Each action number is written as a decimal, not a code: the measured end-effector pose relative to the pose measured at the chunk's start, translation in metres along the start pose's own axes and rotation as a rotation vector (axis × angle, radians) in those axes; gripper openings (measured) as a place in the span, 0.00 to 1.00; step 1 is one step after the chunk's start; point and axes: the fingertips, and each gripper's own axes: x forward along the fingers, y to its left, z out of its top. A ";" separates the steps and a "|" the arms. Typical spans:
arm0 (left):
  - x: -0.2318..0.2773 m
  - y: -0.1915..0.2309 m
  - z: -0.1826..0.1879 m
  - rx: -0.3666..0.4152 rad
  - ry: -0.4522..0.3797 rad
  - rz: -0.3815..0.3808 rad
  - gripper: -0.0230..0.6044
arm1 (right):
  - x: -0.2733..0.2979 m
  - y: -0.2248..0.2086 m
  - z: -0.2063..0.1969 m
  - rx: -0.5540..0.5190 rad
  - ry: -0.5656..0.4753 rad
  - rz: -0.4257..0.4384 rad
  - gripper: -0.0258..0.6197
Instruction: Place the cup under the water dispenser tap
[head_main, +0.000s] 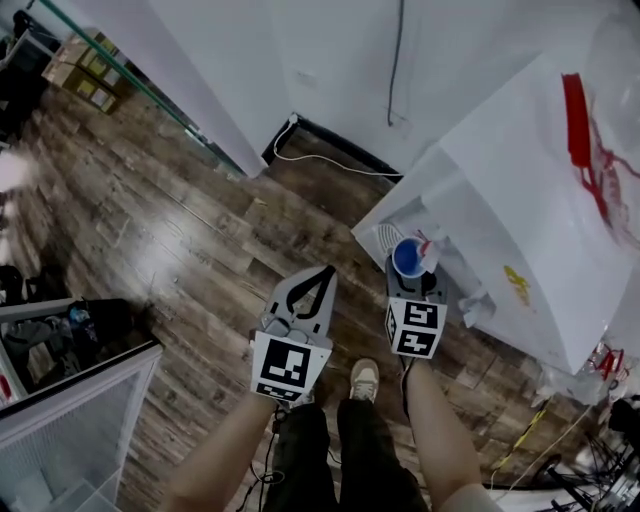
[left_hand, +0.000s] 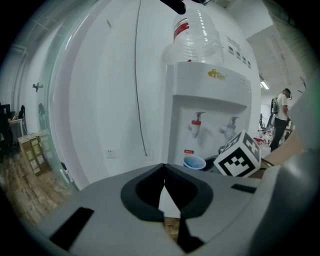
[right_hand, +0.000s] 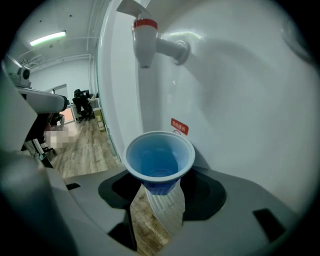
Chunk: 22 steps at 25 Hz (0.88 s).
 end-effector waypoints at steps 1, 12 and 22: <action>0.001 0.000 -0.003 -0.002 0.005 -0.001 0.05 | 0.003 0.000 -0.003 -0.003 0.005 -0.001 0.43; 0.004 -0.002 -0.013 -0.013 0.050 -0.020 0.05 | 0.010 0.004 -0.021 0.009 0.080 0.004 0.49; -0.025 -0.019 0.014 0.009 0.107 -0.055 0.05 | -0.043 0.017 -0.026 0.091 0.166 0.017 0.50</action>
